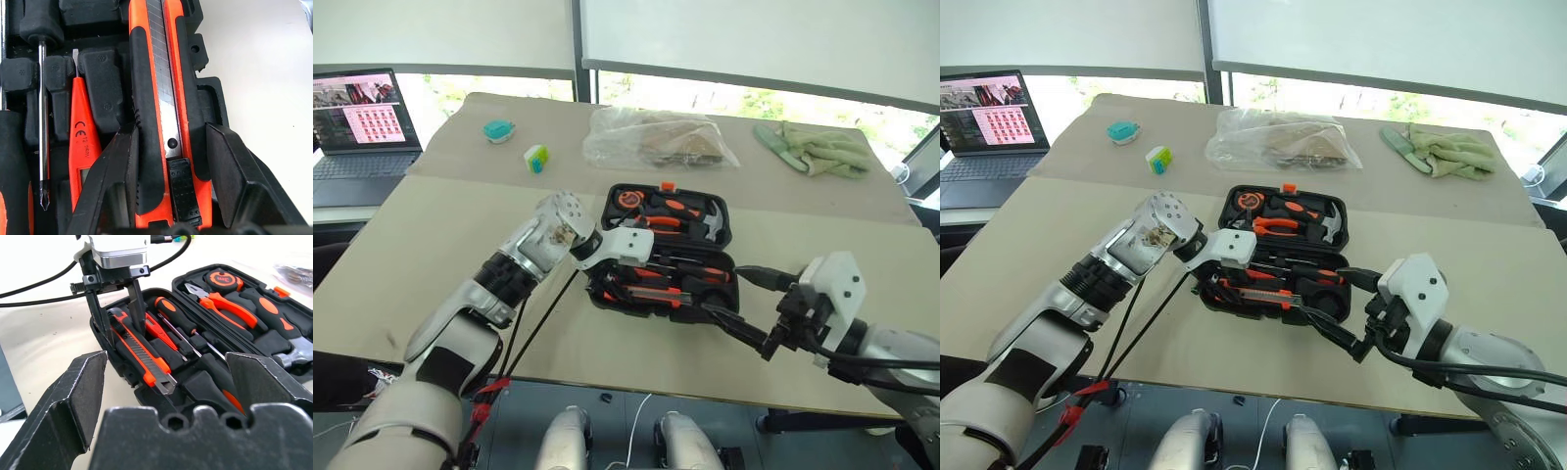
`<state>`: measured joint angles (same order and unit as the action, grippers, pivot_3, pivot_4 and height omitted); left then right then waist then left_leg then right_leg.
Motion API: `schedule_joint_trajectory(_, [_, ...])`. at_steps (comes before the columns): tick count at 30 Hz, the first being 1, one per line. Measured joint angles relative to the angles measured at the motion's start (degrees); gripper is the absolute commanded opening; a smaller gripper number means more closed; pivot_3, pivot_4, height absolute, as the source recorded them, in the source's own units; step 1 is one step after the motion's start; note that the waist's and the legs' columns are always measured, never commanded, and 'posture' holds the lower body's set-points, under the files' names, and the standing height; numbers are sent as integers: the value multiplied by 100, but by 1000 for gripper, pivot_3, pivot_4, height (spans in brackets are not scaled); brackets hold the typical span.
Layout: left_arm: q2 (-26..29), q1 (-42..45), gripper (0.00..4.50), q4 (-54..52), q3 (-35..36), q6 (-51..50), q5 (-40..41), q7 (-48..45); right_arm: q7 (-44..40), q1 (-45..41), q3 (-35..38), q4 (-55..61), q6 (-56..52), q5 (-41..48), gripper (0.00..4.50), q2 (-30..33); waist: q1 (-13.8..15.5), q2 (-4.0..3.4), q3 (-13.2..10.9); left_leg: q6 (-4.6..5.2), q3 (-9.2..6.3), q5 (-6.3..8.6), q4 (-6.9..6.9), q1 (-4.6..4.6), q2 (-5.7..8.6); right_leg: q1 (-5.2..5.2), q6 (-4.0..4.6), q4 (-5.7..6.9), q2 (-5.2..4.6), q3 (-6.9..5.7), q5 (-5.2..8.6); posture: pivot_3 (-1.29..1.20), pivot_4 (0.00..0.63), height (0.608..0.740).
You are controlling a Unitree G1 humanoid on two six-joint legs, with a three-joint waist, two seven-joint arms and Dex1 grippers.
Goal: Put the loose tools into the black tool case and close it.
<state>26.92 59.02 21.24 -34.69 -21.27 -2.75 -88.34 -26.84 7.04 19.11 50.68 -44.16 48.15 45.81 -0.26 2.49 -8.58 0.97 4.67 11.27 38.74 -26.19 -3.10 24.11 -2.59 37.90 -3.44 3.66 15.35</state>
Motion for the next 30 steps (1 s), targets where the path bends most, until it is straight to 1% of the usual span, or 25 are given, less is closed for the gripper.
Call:
schedule_joint_trajectory(3, [-69, 35, 1602, 137, 1, 51, -15, -19, 23, -13, -1, 2, 0, 1, 4500, -8, 5, 0, 0, 0, -1, 0, 0, 0, 1, -2, 0, 0, 0, 0, 0, 0, 150, 740])
schedule_joint_trajectory(5, [-109, 55, 2610, 225, 11, 121, -19, -42, 69, -77, -7, 0, 0, 1, 4500, -9, 7, 0, 0, 0, -1, 0, 2, 1, 1, -2, 0, 0, 0, 0, 0, 0, 150, 740])
schedule_joint_trajectory(6, [-116, 56, 2822, 232, 0, 137, -31, -81, 77, -129, -12, -1, 0, 0, 4500, -9, 7, 0, 0, 0, -1, 0, 2, 1, 1, -2, 0, 0, -1, 0, 0, 0, 150, 740])
schedule_joint_trajectory(8, [-98, 73, 3723, 230, 42, 57, 41, -157, 81, -191, -34, -8, 0, -1, 4500, -8, 6, 0, 0, 0, -1, 0, 2, -2, 1, 1, 0, 1, 0, 0, 0, 0, 150, 740])
schedule_joint_trajectory(9, [-60, 112, 3939, 223, 79, -35, 117, -261, 80, -200, -38, -17, 0, -3, 4500, -8, 5, 0, 0, 0, -2, 0, 2, -2, 1, 2, -1, 3, 0, 0, 1, 0, 150, 740])
schedule_joint_trajectory(12, [129, 251, 3939, 216, 280, -329, 668, -364, 66, -216, -52, -67, 0, -10, 4500, -7, -11, 0, 0, 0, -8, 0, 2, -2, 0, 3, -1, 8, 0, 0, 1, 0, 150, 740])
schedule_joint_trajectory(15, [374, 431, 3939, 211, 742, -395, 1001, -378, 42, -223, -60, -94, 0, -15, 4500, -4, -26, -2, 0, 0, -22, 0, 3, 2, 1, -1, -1, 8, 0, 0, 1, 0, 150, 740])
schedule_joint_trajectory(18, [516, 181, 3152, 207, 975, -121, 988, -367, -7, -225, -63, -137, -1, -14, 4500, 2, -29, -6, 3, 0, -22, 0, 2, 5, 1, -4, -1, 8, -1, 0, 1, 0, 150, 740])
schedule_joint_trajectory(20, [499, -160, 2352, 201, 986, 21, 987, -366, -36, -226, -63, -141, -1, -9, 4500, 35, -30, -5, 2, 0, -21, 0, 4, 4, 1, -3, -1, 9, -1, 0, 1, 0, 150, 740])
schedule_joint_trajectory(21, [489, -268, 2057, 200, 985, 47, 987, -368, -47, -226, -63, -141, -1, -9, 4500, 47, -30, -5, 2, 0, -21, 0, 5, 3, 1, -3, -1, 9, -1, 0, 1, 0, 150, 740])
schedule_joint_trajectory(22, [477, -395, 1610, 200, 986, 122, 987, -357, -58, -226, -63, -142, -2, -3, 4500, 61, -22, -3, 1, 1, -21, -1, 7, 0, 1, -2, -1, 9, -1, -1, 1, 0, 150, 740])
schedule_joint_trajectory(24, [352, -479, 811, 200, 1064, 231, 987, -223, -66, -241, -62, -161, -3, 33, 4500, 93, 17, -3, 1, 1, -19, -1, 12, -1, 3, -4, -2, 8, -3, -1, 1, 0, 150, 740])
schedule_joint_trajectory(25, [291, -479, 539, 201, 1116, 244, 987, -144, -69, -251, -61, -164, -3, 41, 4500, 98, 27, -3, 1, 1, -19, -1, 12, -2, 5, -5, -2, 8, -3, -1, 0, 0, 150, 740])
schedule_joint_trajectory(27, [161, -473, 90, 211, 1197, 229, 976, 76, -70, -298, -61, -170, -4, 45, 4500, 119, 37, -3, 1, 1, -18, -1, 13, -1, 5, -6, -3, 8, -3, -1, 1, 0, 150, 740])
schedule_joint_trajectory(30, [50, -478, 90, 221, 1214, 238, 969, 225, -70, -316, -57, -177, -5, 52, 4500, 175, 34, -3, 1, 1, -18, -1, 12, -1, 5, -5, -3, 9, -2, -1, 0, 0, 150, 740])
